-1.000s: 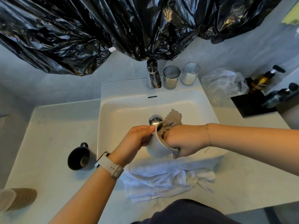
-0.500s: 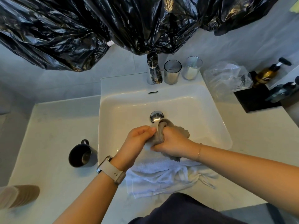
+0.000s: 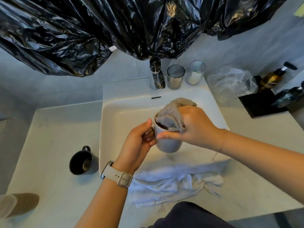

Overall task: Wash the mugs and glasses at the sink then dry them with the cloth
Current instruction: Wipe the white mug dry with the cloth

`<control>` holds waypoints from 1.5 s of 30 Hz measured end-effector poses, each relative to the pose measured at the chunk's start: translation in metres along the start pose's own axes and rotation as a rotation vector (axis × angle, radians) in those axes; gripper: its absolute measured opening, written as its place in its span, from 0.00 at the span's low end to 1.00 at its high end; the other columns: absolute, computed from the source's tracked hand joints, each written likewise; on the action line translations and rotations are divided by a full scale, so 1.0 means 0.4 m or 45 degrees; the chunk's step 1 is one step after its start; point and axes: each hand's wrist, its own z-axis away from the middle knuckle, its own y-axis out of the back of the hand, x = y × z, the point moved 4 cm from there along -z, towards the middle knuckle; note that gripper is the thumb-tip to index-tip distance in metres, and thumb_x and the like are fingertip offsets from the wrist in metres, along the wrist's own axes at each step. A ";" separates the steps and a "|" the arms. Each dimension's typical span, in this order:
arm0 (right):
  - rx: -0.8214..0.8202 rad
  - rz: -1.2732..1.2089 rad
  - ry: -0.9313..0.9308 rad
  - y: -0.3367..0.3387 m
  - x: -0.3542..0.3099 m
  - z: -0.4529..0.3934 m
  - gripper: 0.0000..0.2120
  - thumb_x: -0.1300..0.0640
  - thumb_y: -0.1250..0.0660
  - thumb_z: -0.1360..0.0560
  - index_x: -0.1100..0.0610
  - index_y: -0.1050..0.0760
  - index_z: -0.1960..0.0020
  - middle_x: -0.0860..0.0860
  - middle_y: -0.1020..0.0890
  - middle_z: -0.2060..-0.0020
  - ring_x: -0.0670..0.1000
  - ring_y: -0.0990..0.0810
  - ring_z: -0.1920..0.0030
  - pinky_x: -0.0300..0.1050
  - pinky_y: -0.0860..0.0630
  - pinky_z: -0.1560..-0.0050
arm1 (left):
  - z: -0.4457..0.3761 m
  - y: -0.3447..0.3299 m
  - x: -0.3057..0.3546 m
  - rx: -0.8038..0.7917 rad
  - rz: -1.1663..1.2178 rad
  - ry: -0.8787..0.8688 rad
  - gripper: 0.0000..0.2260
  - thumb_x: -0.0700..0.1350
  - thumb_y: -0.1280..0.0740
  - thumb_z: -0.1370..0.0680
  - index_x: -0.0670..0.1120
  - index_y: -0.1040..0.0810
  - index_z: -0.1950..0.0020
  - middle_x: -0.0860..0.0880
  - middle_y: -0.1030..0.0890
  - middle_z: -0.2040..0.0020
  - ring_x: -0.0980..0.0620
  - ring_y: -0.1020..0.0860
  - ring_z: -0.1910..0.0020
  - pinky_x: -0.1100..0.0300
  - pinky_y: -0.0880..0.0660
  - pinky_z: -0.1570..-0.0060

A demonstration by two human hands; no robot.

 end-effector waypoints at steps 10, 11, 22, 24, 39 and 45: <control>-0.731 -0.930 -1.040 0.011 0.109 0.082 0.26 0.48 0.22 0.33 0.57 0.25 0.41 0.51 0.18 0.44 0.47 0.20 0.42 0.41 0.23 0.43 | 0.024 0.046 -0.005 0.182 -0.502 -0.254 0.17 0.51 0.37 0.22 0.48 0.36 0.68 0.52 0.39 0.69 0.52 0.41 0.66 0.51 0.44 0.61; -0.841 -0.856 -0.998 0.007 0.116 0.081 0.25 0.53 0.23 0.31 0.60 0.27 0.40 0.54 0.20 0.43 0.50 0.22 0.41 0.45 0.24 0.42 | 0.024 0.043 -0.001 0.175 -0.518 -0.257 0.17 0.51 0.37 0.22 0.48 0.36 0.68 0.51 0.39 0.69 0.52 0.41 0.66 0.51 0.44 0.61; -0.751 -0.078 -0.509 -0.056 0.145 -0.025 0.10 0.46 0.28 0.26 0.46 0.26 0.64 0.42 0.22 0.66 0.42 0.25 0.64 0.35 0.33 0.65 | 0.052 0.006 0.033 -0.118 -0.622 -0.285 0.18 0.50 0.36 0.20 0.50 0.31 0.70 0.52 0.36 0.69 0.54 0.37 0.67 0.60 0.38 0.64; -0.813 -0.069 -0.426 -0.076 0.127 -0.024 0.06 0.47 0.34 0.22 0.46 0.19 0.54 0.41 0.18 0.55 0.43 0.22 0.55 0.41 0.26 0.54 | 0.055 -0.004 0.034 -0.139 -0.683 -0.287 0.20 0.48 0.36 0.19 0.54 0.27 0.72 0.57 0.33 0.71 0.58 0.35 0.69 0.66 0.36 0.65; -0.639 -0.875 -1.534 -0.144 0.206 0.106 0.06 0.56 0.29 0.25 0.59 0.21 0.53 0.52 0.18 0.69 0.50 0.22 0.71 0.38 0.27 0.71 | 0.028 -0.046 -0.003 0.016 -0.702 -0.404 0.20 0.42 0.37 0.18 0.56 0.23 0.69 0.60 0.26 0.70 0.63 0.30 0.67 0.70 0.33 0.63; -0.447 -0.179 -1.004 -0.105 0.216 0.078 0.14 0.52 0.26 0.27 0.52 0.26 0.68 0.47 0.23 0.70 0.46 0.25 0.67 0.38 0.33 0.67 | 0.016 -0.064 0.025 -0.185 -0.855 -0.282 0.23 0.44 0.39 0.17 0.58 0.20 0.71 0.61 0.25 0.72 0.65 0.29 0.69 0.71 0.34 0.66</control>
